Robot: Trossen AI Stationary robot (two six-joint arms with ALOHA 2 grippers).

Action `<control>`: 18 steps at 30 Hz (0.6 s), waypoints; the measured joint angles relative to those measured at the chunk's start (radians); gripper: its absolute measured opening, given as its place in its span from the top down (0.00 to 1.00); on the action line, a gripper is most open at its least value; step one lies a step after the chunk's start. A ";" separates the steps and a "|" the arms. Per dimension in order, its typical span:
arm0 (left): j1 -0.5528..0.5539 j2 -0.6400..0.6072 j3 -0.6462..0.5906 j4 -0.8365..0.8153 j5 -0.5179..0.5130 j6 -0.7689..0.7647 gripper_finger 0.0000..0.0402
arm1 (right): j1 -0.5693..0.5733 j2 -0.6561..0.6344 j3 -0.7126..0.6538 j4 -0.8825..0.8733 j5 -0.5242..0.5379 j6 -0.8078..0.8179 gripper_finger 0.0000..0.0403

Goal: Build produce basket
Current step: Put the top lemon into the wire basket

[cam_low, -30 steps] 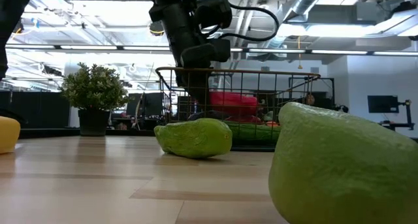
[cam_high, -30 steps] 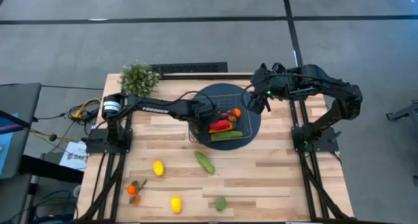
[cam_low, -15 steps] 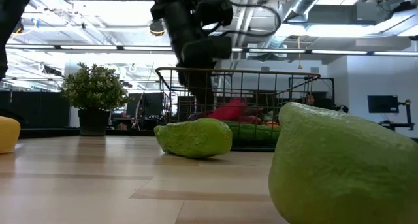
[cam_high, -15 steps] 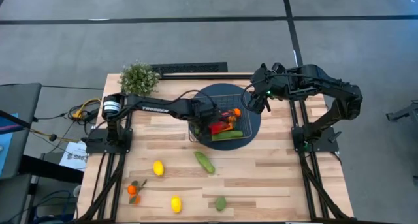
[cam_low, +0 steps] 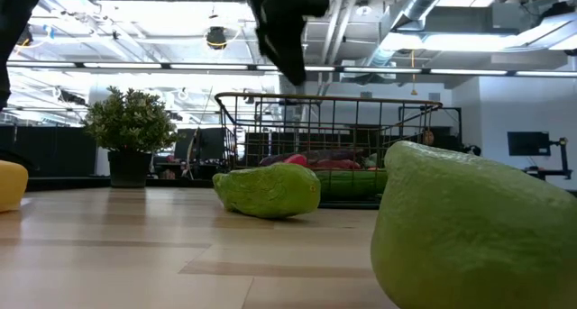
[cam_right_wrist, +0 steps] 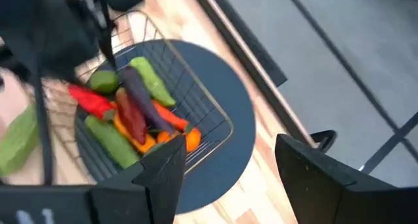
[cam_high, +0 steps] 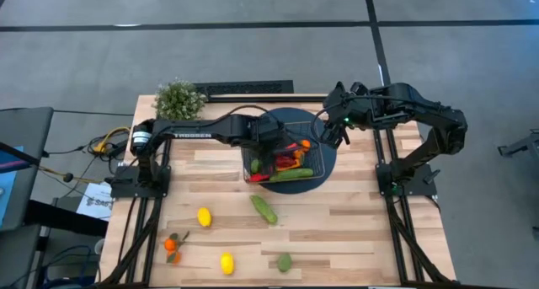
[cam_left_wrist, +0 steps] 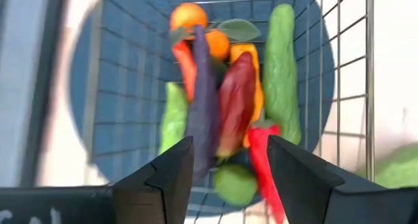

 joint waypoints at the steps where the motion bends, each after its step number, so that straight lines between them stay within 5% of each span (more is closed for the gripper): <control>1: -0.006 0.000 0.029 -0.037 -0.023 0.001 0.55 | 0.000 0.000 0.000 -0.003 -0.009 0.000 0.37; 8: -0.047 -0.005 0.151 -0.312 -0.169 -0.029 0.55 | 0.001 0.000 0.000 -0.011 -0.052 0.000 0.37; 18: -0.121 -0.157 0.111 -0.520 -0.355 -0.206 0.55 | 0.001 0.003 0.000 -0.012 -0.079 -0.005 0.37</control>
